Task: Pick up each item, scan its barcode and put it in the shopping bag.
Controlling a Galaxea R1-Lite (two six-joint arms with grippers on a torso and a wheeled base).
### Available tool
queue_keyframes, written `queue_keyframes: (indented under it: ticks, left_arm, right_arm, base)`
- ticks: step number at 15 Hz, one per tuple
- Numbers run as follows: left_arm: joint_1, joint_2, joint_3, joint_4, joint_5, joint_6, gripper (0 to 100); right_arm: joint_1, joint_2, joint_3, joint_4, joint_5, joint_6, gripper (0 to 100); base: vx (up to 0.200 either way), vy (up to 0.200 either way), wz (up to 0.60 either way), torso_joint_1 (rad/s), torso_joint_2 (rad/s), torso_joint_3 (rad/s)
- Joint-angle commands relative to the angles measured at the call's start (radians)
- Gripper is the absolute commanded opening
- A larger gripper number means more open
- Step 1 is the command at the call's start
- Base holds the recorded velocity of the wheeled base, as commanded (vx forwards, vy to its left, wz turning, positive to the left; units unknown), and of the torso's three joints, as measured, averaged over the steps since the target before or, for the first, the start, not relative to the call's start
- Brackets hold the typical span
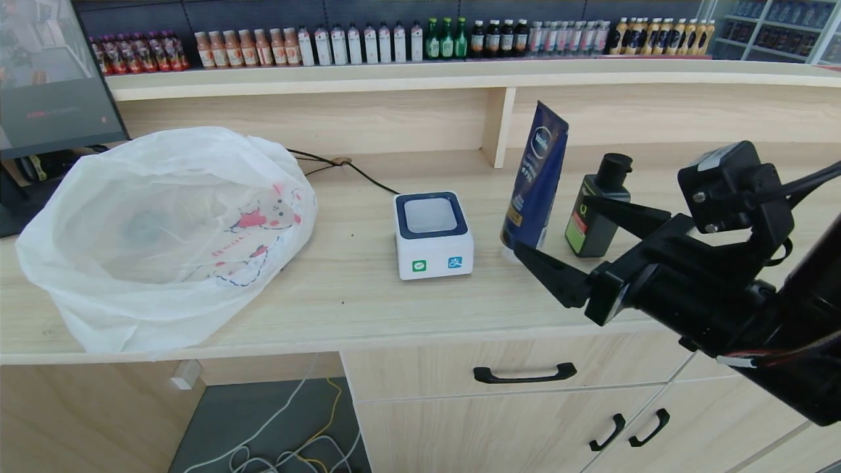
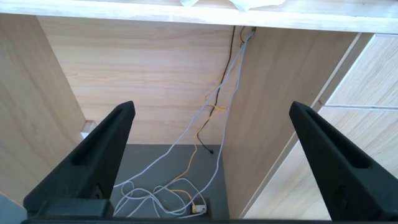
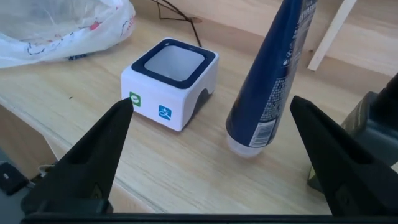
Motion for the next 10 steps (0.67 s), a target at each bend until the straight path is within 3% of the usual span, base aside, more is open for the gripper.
queue_keyframes:
  ticks: [1, 7, 10]
  left_arm:
    - [0.000, 0.000, 0.000, 0.000, 0.000, 0.000, 100]
    - [0.000, 0.000, 0.000, 0.000, 0.000, 0.000, 100]
    - [0.000, 0.000, 0.000, 0.000, 0.000, 0.000, 100]
  right_arm:
    - [0.006, 0.052, -0.005, -0.041, -0.037, 0.007, 100]
    - [0.057, 0.161, -0.097, -0.133, -0.250, 0.133, 100]
    - [0.057, 0.178, -0.127, -0.135, -0.304, 0.138, 100]
  base:
    - [0.000, 0.000, 0.00, 0.000, 0.00, 0.000]
    - [0.000, 0.000, 0.00, 0.000, 0.00, 0.000]
    - [0.000, 0.000, 0.00, 0.000, 0.00, 0.000]
